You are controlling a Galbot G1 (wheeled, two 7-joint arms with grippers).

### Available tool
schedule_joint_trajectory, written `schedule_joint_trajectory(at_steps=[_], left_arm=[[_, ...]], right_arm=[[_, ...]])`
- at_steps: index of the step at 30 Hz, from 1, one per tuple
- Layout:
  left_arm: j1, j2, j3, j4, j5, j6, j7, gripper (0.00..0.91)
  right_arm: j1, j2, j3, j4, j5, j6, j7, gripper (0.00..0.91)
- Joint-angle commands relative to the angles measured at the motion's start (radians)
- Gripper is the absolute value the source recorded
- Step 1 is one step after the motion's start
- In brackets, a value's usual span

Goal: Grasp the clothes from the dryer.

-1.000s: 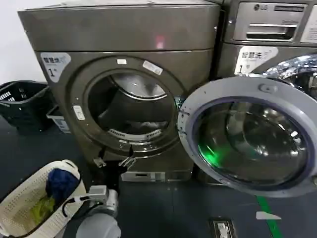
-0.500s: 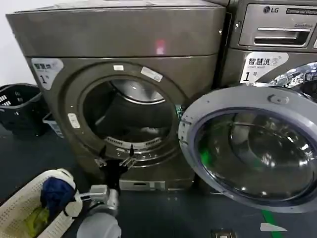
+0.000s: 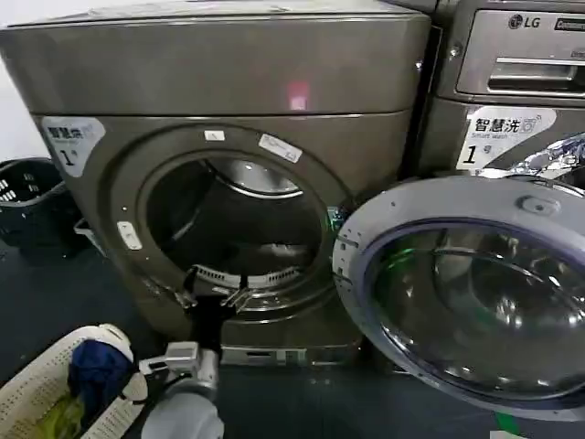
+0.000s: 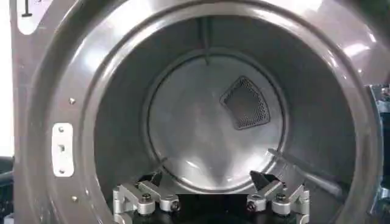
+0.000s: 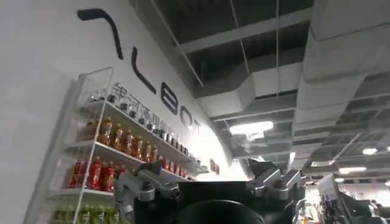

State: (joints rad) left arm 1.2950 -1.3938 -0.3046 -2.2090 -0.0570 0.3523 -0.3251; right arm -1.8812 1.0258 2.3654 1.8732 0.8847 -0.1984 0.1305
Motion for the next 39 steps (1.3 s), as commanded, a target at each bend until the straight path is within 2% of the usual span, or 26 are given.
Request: schedule_joint_trajectory(at_steps=[1,7,11,18,24,28,32,34,39], left_arm=[[-0.028,-0.001,-0.004,0.022,-0.007,-0.002,0.003,0.907],[-0.160,0.012,-0.009,0.113,-0.055,0.001,0.015,0.907],[-0.277,0.020,-0.006,0.251,-0.073,-0.007,0.030,0.907],[-0.542,0.048,0.002,0.550,-0.081,-0.037,0.100,0.907],[-0.754,0.091,0.051,0.838,0.004,0.029,0.324,0.907],[-0.873,0.142,0.105,0.939,0.074,0.048,0.615,0.907],[-1.014,0.182,0.208,1.118,0.163,-0.007,0.804,0.907],[-1.092,0.194,0.302,1.223,0.179,-0.050,0.908,0.907],[-1.242,0.157,0.447,1.542,0.278,-0.212,1.026,0.907]], right_arm=[[-0.007,0.004,0.004,0.002,-0.011,-0.007,0.002,0.907],[-0.020,0.009,0.021,0.016,-0.063,-0.056,-0.025,0.907],[-0.018,0.009,0.027,0.025,-0.063,-0.079,-0.019,0.907],[-0.002,0.011,0.025,0.007,-0.061,-0.075,-0.021,0.907],[0.023,0.010,0.013,0.007,-0.057,-0.072,-0.038,0.907],[0.033,0.014,0.005,0.006,-0.056,-0.071,-0.041,0.907],[0.045,0.015,-0.002,0.005,-0.055,-0.066,-0.043,0.907],[0.055,0.016,-0.009,0.006,-0.056,-0.064,-0.044,0.907],[0.060,0.020,-0.011,0.005,-0.053,-0.061,-0.045,0.907]])
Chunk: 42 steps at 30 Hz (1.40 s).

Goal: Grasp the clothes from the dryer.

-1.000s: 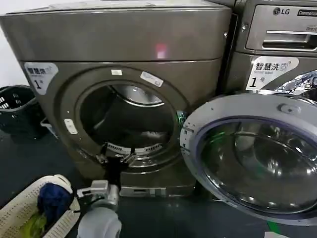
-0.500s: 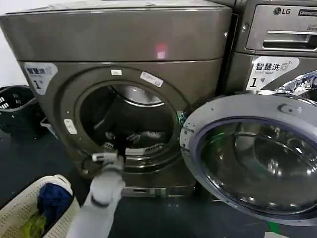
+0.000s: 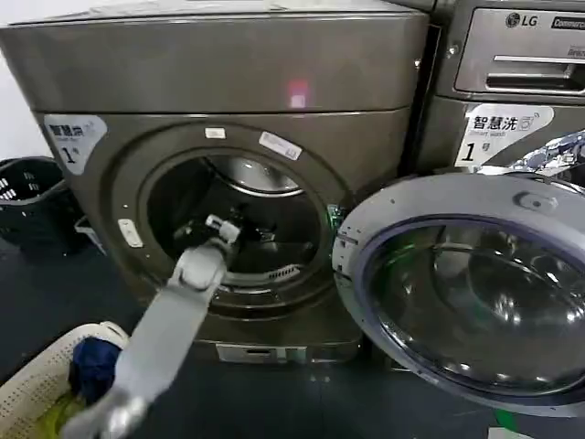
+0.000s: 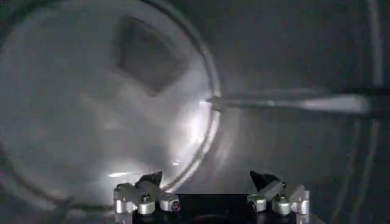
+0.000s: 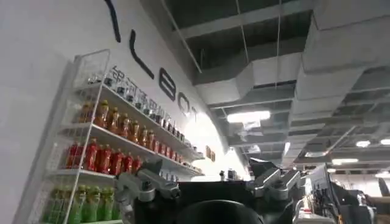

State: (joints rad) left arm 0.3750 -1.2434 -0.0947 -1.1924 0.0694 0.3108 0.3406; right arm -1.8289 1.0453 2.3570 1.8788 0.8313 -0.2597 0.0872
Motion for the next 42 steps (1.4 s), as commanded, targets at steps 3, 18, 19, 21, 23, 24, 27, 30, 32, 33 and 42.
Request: schedule_joint_trajectory(at_steps=[3,18,19,21,23,24,27,30,32,33,42], left_arm=[[-0.404,-0.023,0.318,0.679,0.166,-0.263,0.475,0.907],[-0.603,-0.110,0.576,0.962,0.417,-0.316,0.666,0.907],[-0.609,-0.123,0.590,0.977,0.429,-0.317,0.666,0.907],[-0.620,-0.142,0.608,1.002,0.454,-0.317,0.665,0.907],[-0.626,-0.160,0.612,1.018,0.479,-0.317,0.667,0.907],[-0.627,-0.165,0.615,1.025,0.484,-0.316,0.667,0.907],[-0.623,-0.190,0.626,1.044,0.493,-0.308,0.660,0.907],[-0.616,-0.206,0.630,1.060,0.483,-0.290,0.616,0.907],[-0.611,-0.220,0.627,1.073,0.471,-0.286,0.597,0.907],[-0.607,-0.223,0.627,1.074,0.463,-0.285,0.585,0.907],[-0.582,-0.231,0.622,1.081,0.450,-0.296,0.582,0.159]], right_arm=[[0.006,-0.001,0.003,-0.010,0.000,0.004,-0.002,0.907],[0.016,0.010,-0.017,-0.004,-0.005,0.009,-0.008,0.907],[0.018,0.011,-0.019,-0.002,-0.005,0.009,-0.008,0.907],[0.019,0.012,-0.023,-0.001,-0.007,0.009,-0.009,0.907],[0.021,0.013,-0.024,-0.002,-0.007,0.009,-0.010,0.907],[0.021,0.013,-0.024,-0.002,-0.007,0.009,-0.010,0.907],[0.023,0.013,-0.026,-0.003,-0.009,0.009,-0.011,0.907],[0.025,0.016,-0.028,0.000,-0.011,0.010,-0.011,0.907],[0.026,0.016,-0.028,-0.004,-0.012,0.011,-0.012,0.907],[0.027,0.016,-0.028,-0.006,-0.014,0.012,-0.012,0.907],[0.031,0.017,-0.030,-0.016,-0.021,0.015,-0.011,0.907]])
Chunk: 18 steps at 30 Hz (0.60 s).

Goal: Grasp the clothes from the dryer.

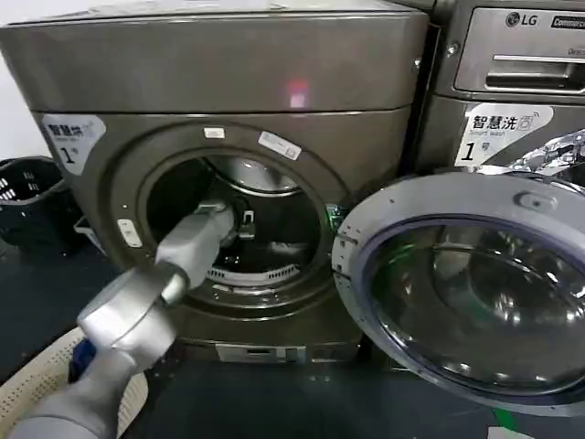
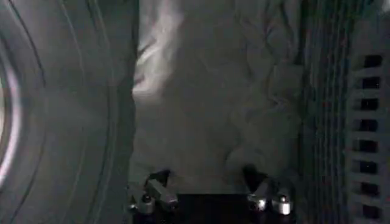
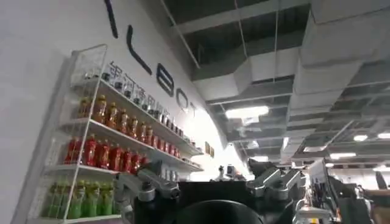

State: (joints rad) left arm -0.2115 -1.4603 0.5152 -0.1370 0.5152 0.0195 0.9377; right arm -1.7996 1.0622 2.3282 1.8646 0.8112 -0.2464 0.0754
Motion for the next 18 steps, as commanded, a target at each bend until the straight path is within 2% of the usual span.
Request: schedule_joint_trajectory(at_steps=[1,2,3,4,13,18], left_arm=[[0.007,-0.013,0.008,0.024,-0.002,-0.005,-0.017,0.137],[0.008,-0.012,-0.001,0.023,-0.003,-0.008,-0.021,0.125],[0.009,-0.010,-0.003,0.020,-0.006,-0.010,-0.025,0.034],[0.009,-0.009,-0.008,0.017,-0.007,-0.012,-0.029,0.000],[0.021,-0.009,-0.092,-0.024,-0.041,-0.009,-0.119,0.000],[0.089,0.033,-0.318,-0.176,-0.142,0.085,-0.251,0.000]], right_arm=[[0.003,0.001,-0.002,-0.001,-0.001,0.002,0.000,0.907],[0.003,0.001,-0.002,-0.001,-0.002,0.002,0.001,0.907],[0.004,0.002,-0.004,0.000,-0.002,0.002,0.000,0.907],[0.005,0.003,-0.006,0.002,-0.003,0.002,0.001,0.907],[0.005,0.014,-0.009,0.008,-0.005,0.007,0.001,0.907],[0.013,0.015,-0.019,0.008,-0.008,0.010,0.001,0.907]])
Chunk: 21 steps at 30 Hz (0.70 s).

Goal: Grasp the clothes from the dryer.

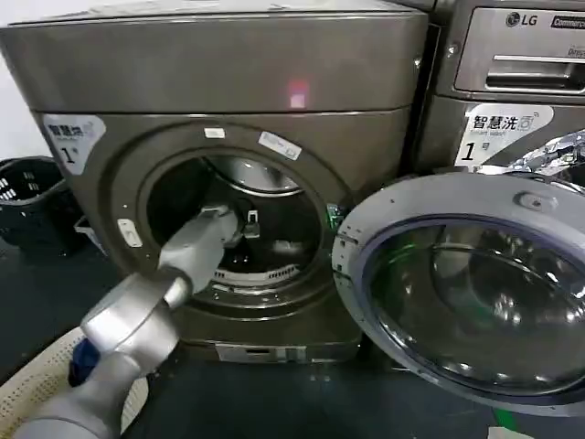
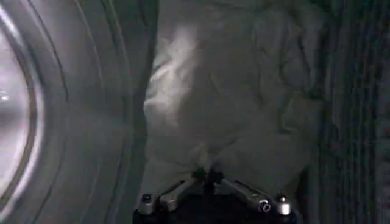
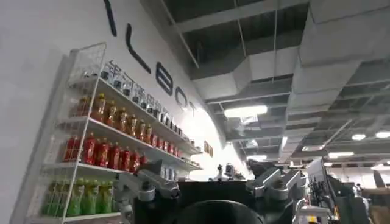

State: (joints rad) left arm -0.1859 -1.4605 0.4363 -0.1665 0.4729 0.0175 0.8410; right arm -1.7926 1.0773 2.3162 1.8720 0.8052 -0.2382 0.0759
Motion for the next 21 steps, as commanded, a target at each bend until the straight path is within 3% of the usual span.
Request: schedule_joint_trajectory(at_steps=[1,6,10,14,21], left_arm=[[0.097,0.050,-0.298,-0.197,-0.135,0.112,-0.212,0.000],[0.265,0.114,-0.442,-0.419,-0.308,0.292,-0.419,0.000],[0.388,0.120,-0.572,-0.674,-0.418,0.343,-0.639,0.000],[0.502,0.111,-0.670,-0.857,-0.477,0.274,-0.795,0.000],[0.661,0.090,-0.763,-1.077,-0.500,0.046,-0.952,0.000]], right_arm=[[0.009,0.000,-0.010,0.002,-0.004,0.003,0.000,0.907],[0.018,-0.001,-0.029,0.000,-0.016,0.014,-0.005,0.907],[0.031,0.010,-0.057,0.020,-0.023,0.022,-0.005,0.907],[0.027,0.006,-0.057,0.012,-0.036,0.027,-0.002,0.907],[0.022,0.001,-0.050,0.006,-0.042,0.049,-0.003,0.907]])
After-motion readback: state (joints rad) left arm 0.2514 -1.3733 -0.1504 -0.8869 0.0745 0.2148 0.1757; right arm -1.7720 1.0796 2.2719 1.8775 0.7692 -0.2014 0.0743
